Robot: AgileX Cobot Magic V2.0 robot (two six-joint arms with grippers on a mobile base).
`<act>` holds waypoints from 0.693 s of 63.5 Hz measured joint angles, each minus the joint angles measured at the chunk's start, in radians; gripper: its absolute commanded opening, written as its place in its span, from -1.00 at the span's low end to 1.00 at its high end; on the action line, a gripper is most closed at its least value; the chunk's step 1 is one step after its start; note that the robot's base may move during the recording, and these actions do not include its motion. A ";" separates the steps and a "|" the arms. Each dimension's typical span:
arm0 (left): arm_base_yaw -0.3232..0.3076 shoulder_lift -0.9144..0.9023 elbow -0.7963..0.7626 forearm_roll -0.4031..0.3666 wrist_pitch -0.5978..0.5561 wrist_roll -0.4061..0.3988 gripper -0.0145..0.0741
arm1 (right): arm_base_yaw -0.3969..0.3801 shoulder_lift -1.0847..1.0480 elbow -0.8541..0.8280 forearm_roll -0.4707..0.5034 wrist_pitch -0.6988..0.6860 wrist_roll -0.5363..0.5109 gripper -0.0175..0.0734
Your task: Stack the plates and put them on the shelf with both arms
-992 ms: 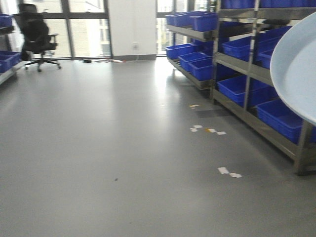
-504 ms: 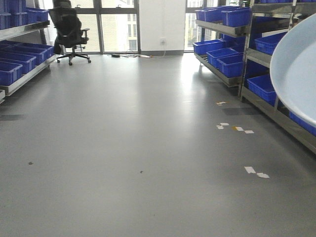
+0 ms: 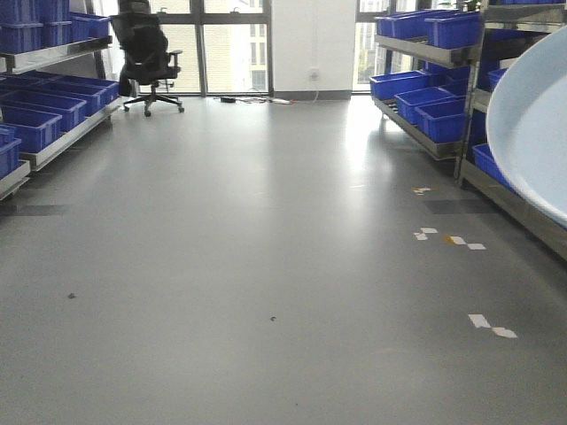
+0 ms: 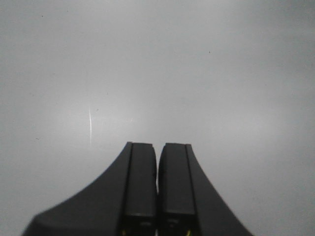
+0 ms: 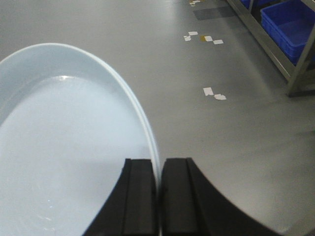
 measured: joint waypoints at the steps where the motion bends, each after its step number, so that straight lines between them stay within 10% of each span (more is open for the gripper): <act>1: 0.000 0.000 0.000 0.000 0.000 0.000 -0.48 | 0.000 0.000 0.000 0.000 0.000 0.000 -0.49; 44: 0.000 0.000 0.000 0.000 0.000 0.000 -0.48 | 0.000 0.000 0.000 0.000 0.000 0.000 -0.49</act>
